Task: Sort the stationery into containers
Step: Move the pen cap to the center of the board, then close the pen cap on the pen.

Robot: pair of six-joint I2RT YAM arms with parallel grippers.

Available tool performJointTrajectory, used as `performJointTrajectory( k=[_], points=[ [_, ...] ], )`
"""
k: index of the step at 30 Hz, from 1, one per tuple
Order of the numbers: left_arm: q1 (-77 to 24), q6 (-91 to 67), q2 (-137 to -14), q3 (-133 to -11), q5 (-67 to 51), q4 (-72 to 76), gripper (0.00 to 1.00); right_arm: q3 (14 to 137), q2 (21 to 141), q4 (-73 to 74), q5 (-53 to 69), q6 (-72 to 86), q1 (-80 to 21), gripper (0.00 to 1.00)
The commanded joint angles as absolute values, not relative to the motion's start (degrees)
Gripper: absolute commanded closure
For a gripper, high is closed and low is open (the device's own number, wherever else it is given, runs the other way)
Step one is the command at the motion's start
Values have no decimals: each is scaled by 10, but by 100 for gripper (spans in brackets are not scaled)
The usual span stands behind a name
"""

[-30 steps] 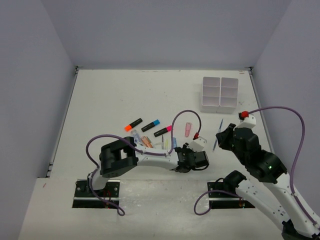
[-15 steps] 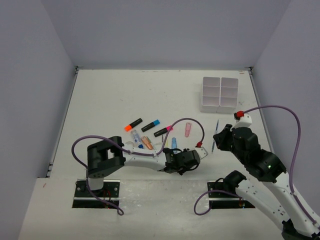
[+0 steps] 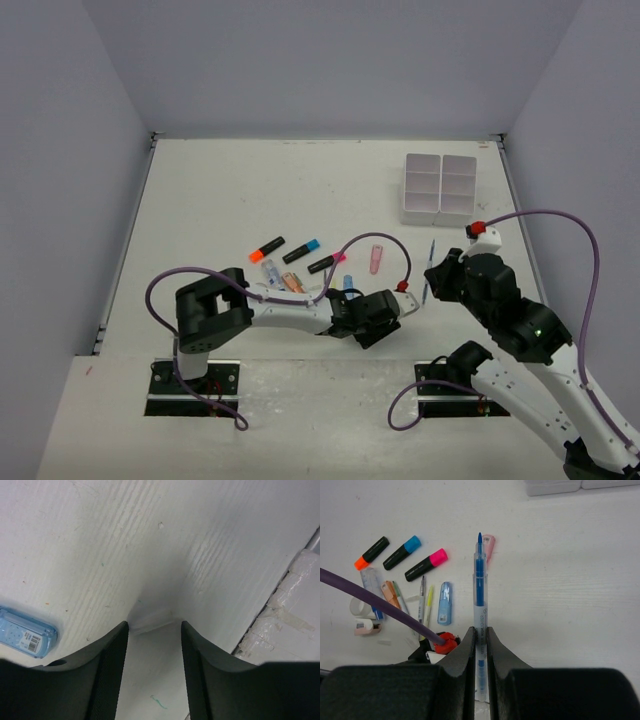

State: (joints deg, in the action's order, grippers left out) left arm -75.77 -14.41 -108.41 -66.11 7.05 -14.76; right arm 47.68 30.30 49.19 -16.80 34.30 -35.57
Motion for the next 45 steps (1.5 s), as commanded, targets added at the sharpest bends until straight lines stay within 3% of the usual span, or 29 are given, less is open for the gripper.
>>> performJointTrajectory(
  k=[1,5,13,18,27,32,35,39,45],
  points=[
    [-752,-156,-1097,-660,91,-199,43,500,294,477,-171,340,-354,100],
    [-752,-168,-1078,-661,102,-192,28,504,291,484,-179,342,-354,100],
    [-751,-222,-1049,-692,133,-197,8,520,294,491,-201,343,-354,100],
    [-737,-335,-1051,-749,184,-254,0,534,295,499,-232,349,-354,100],
    [-731,-665,-1058,-853,317,-442,0,549,305,504,-257,347,-354,100],
    [-734,-880,-1115,-926,282,-576,7,552,313,503,-261,347,-354,100],
    [-739,-929,-1150,-993,277,-612,9,555,316,504,-261,346,-354,100],
    [-738,-1011,-1204,-1064,283,-666,20,560,318,504,-258,342,-354,100],
    [-729,-1055,-1229,-1074,270,-664,27,569,311,509,-248,334,-354,100]
  ],
)
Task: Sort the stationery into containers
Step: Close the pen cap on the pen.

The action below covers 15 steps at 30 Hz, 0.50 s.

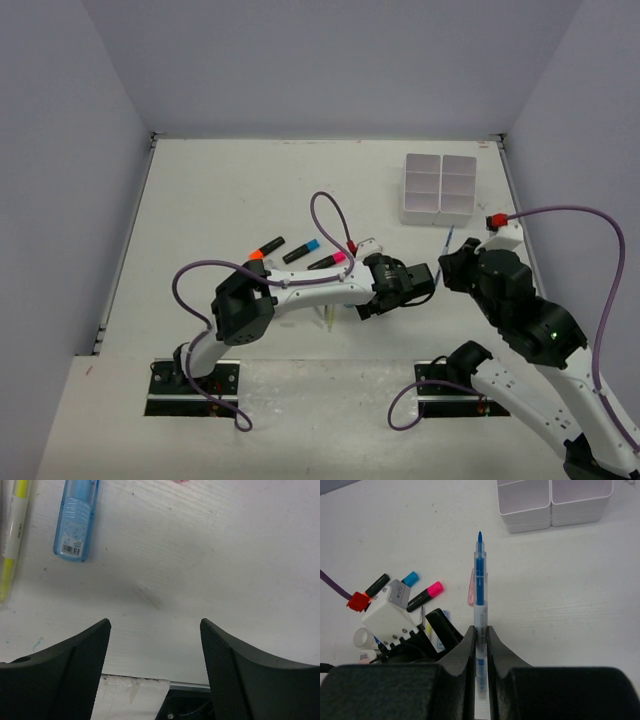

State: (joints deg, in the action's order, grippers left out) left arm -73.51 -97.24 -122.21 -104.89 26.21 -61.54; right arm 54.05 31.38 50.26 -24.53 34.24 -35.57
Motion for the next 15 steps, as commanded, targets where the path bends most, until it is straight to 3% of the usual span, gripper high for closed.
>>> performJointTrajectory(
  k=[1,9,13,15],
  points=[
    [-729,-1060,-1230,-1073,265,-669,27,571,310,511,-248,332,-354,100],
    [-728,-1061,-1248,-1051,244,-636,34,566,297,516,-245,330,-354,100],
    [-728,-1050,-1269,-1051,221,-618,50,563,296,515,-240,330,-354,100],
    [-728,-1051,-1274,-1050,219,-615,50,562,296,516,-237,329,-354,100]
  ],
)
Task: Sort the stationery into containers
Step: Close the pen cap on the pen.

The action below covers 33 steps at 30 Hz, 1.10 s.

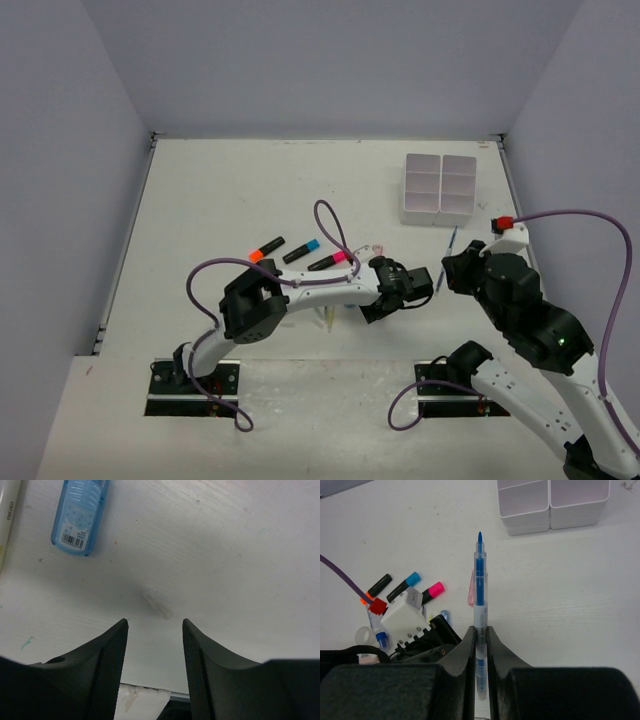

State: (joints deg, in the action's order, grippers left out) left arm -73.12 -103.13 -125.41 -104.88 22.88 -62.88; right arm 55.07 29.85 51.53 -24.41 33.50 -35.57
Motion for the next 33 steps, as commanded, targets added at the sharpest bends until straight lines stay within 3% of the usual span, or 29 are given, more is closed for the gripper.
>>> performJointTrajectory(
  k=[1,14,17,24,28,33],
  points=[
    [-728,-1051,-1276,-1049,222,-614,50,562,294,515,-236,328,-354,100],
    [-717,-1032,-1291,-1037,226,-588,51,557,290,515,-227,321,-354,100],
    [-716,-1027,-1298,-1037,220,-585,58,560,290,515,-228,320,-354,100],
    [-717,-1018,-1311,-1037,205,-583,59,557,286,514,-228,321,-354,100],
    [-716,-1010,-1317,-1030,195,-581,70,555,283,512,-227,321,-354,100],
    [-715,-998,-1311,-997,179,-554,92,558,280,512,-225,322,-354,100]
  ],
)
